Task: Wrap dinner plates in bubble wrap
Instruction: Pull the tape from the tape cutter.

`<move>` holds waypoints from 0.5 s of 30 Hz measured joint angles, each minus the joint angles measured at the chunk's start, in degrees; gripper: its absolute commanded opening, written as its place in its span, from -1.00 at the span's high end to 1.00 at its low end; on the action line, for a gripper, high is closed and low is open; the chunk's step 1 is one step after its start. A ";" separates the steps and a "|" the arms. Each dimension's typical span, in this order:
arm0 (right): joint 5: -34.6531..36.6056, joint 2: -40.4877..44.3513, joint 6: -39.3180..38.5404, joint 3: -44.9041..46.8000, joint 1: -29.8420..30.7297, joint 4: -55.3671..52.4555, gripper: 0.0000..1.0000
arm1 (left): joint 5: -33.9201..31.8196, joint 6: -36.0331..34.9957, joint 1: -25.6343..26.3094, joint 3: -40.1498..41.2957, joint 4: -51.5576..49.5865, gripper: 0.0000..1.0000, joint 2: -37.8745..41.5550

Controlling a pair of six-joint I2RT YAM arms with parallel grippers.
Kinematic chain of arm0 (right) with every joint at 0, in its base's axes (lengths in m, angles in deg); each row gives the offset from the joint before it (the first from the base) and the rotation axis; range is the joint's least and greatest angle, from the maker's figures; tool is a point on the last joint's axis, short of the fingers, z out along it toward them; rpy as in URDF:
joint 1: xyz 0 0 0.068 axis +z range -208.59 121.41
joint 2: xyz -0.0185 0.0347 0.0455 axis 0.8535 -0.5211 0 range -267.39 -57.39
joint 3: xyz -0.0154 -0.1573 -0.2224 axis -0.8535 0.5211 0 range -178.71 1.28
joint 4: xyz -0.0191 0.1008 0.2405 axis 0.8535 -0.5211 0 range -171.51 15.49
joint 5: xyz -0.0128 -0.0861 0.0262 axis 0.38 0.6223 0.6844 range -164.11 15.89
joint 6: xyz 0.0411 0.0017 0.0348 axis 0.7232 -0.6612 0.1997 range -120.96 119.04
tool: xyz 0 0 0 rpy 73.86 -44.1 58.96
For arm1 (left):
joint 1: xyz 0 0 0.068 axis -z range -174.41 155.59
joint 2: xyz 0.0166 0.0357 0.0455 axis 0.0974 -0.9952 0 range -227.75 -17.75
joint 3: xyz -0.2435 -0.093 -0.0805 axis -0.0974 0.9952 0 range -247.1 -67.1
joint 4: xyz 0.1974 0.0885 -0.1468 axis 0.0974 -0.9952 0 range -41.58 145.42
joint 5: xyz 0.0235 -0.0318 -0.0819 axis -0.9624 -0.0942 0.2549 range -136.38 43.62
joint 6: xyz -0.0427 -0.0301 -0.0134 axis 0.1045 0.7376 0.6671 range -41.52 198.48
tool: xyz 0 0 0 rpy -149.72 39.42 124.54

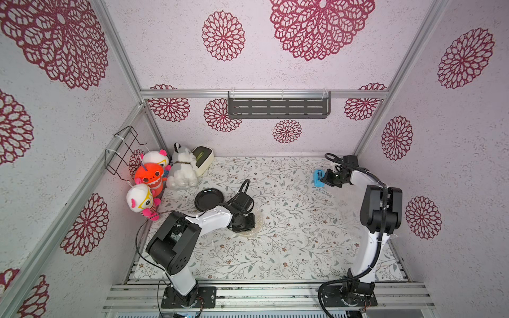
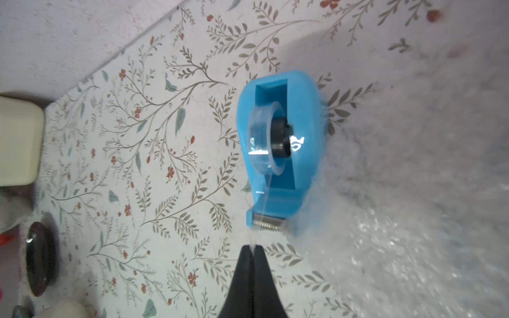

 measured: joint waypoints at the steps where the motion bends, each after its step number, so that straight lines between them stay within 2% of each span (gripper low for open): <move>1: -0.85 1.27 0.44 1.55 -0.46 0.74 1.00 | 0.00 0.00 0.00 0.00 0.00 1.00 0.00; 15: -4.20 18.88 3.10 24.24 -1.51 5.22 1.00 | -0.02 0.00 0.00 0.00 0.00 1.00 0.00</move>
